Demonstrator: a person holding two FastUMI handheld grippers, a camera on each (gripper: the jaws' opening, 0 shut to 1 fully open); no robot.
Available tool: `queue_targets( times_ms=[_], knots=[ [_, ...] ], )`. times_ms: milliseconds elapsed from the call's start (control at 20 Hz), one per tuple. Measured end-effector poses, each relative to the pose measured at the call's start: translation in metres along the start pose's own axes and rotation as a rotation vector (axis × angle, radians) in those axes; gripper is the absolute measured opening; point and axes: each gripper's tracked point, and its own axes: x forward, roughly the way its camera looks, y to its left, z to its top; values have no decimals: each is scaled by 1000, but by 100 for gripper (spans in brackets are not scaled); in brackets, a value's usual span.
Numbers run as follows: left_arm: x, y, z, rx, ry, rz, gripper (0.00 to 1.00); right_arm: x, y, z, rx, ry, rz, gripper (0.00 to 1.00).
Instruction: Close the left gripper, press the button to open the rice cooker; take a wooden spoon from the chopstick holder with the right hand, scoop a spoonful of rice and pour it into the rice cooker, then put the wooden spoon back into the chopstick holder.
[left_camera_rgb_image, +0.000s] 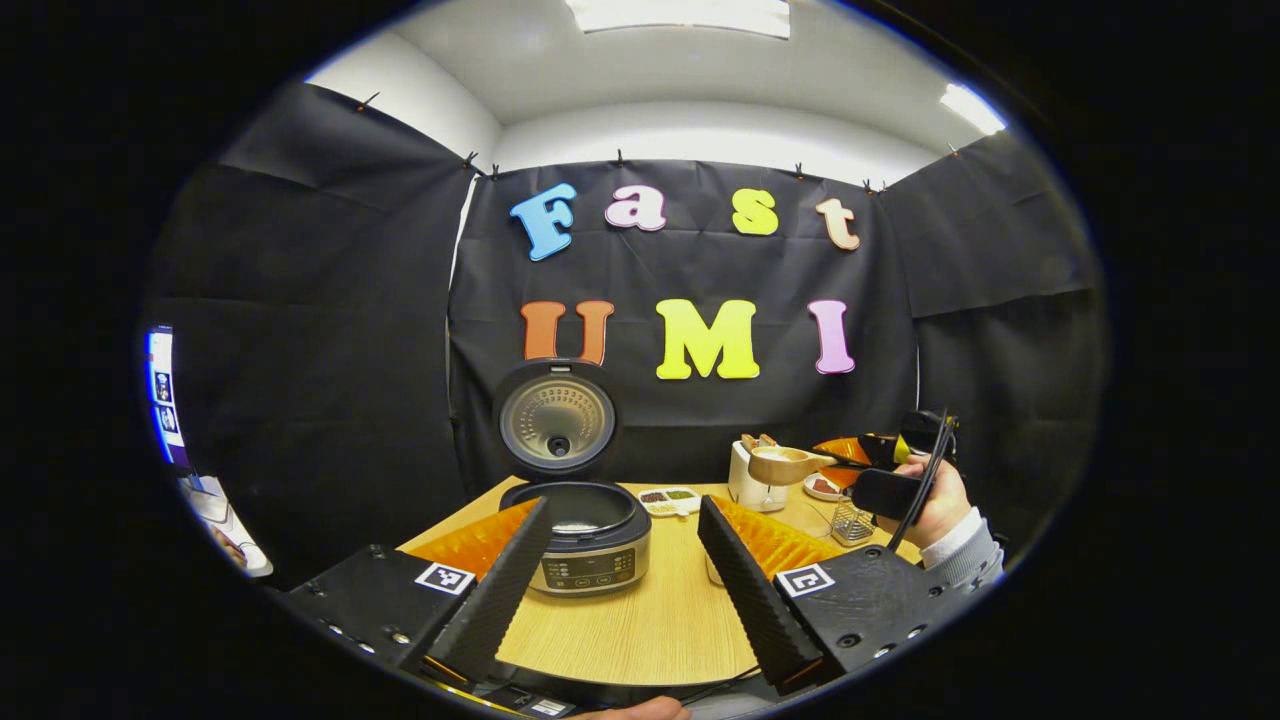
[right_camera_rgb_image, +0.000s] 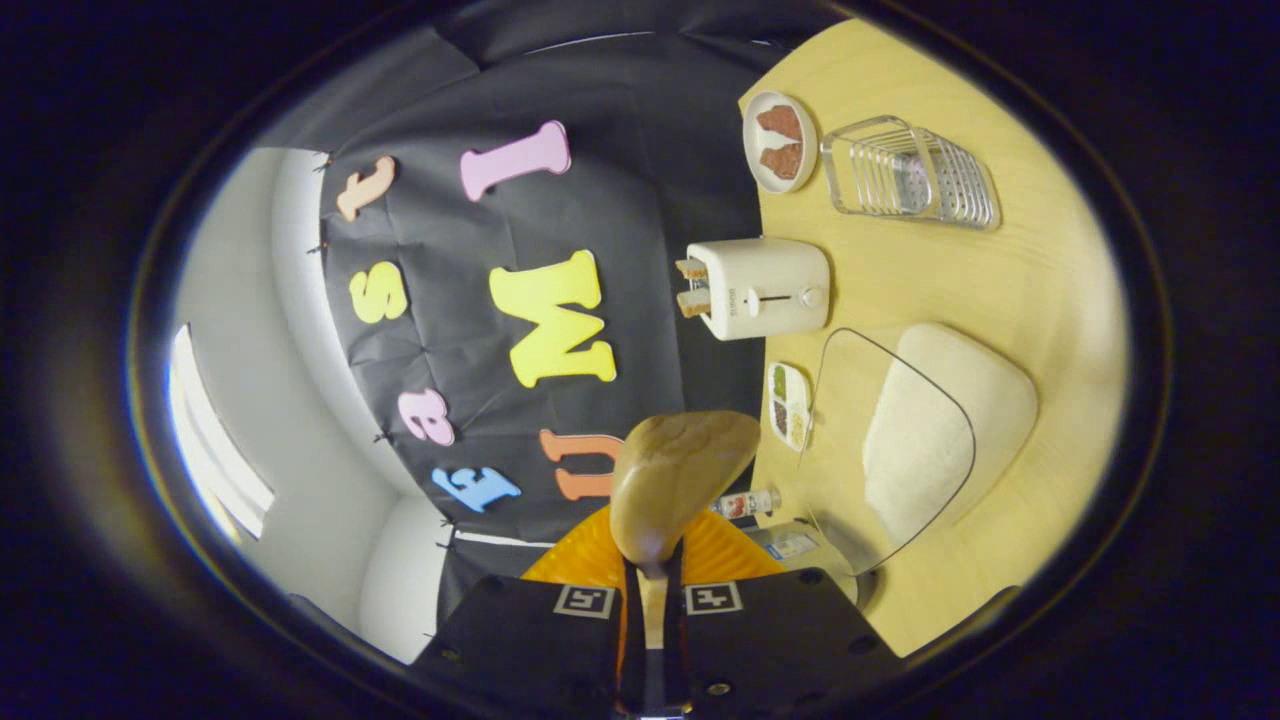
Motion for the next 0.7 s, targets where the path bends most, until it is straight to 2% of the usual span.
queue_targets(
  times_ms=[350,700],
  knots=[
    [-16,20,1,-35,5,4,94,31,28,-52,-194,64,-23,12],
    [-28,47,-4,-40,-3,37,94,77,32,-116,-317,145,-33,12]
  ],
)
